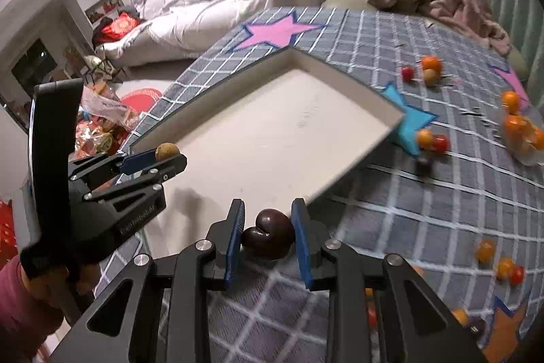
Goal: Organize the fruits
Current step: 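Carry both fruits over the white tray and open both grippers to drop them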
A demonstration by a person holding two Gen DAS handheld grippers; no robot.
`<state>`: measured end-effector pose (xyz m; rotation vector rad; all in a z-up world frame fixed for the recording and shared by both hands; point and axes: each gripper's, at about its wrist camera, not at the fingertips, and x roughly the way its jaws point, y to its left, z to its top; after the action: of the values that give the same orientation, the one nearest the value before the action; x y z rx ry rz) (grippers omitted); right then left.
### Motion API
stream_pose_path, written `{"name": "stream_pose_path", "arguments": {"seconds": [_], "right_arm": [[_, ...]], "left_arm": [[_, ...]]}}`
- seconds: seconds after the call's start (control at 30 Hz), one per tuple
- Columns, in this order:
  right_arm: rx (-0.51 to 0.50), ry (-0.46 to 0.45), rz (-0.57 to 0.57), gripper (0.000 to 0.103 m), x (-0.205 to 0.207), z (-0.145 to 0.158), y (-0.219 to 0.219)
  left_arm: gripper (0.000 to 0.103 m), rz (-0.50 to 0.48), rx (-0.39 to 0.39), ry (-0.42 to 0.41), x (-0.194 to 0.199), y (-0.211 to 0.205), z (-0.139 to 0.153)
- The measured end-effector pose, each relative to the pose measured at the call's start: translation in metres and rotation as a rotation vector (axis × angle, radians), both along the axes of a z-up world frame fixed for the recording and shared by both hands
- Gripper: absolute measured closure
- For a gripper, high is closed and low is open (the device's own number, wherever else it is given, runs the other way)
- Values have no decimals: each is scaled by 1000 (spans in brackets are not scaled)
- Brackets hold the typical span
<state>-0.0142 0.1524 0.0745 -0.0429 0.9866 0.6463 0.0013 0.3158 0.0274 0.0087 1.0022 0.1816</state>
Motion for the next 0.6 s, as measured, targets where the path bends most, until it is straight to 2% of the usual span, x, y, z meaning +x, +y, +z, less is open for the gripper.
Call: {"name": "stream_pose_path", "arguments": {"seconds": [0.17,0.23,0.6], "right_arm": [[-63,27,43,72,13,-19,40],[-97,32,71,72,12,-28,54],[-199,-12,241,71,-36,-43,74]], "left_arm": [[73,16,19,63,9,18,-17],[73,25,16,64,7,25,-17],[73,-8,92,96,-20,30,-19]]}}
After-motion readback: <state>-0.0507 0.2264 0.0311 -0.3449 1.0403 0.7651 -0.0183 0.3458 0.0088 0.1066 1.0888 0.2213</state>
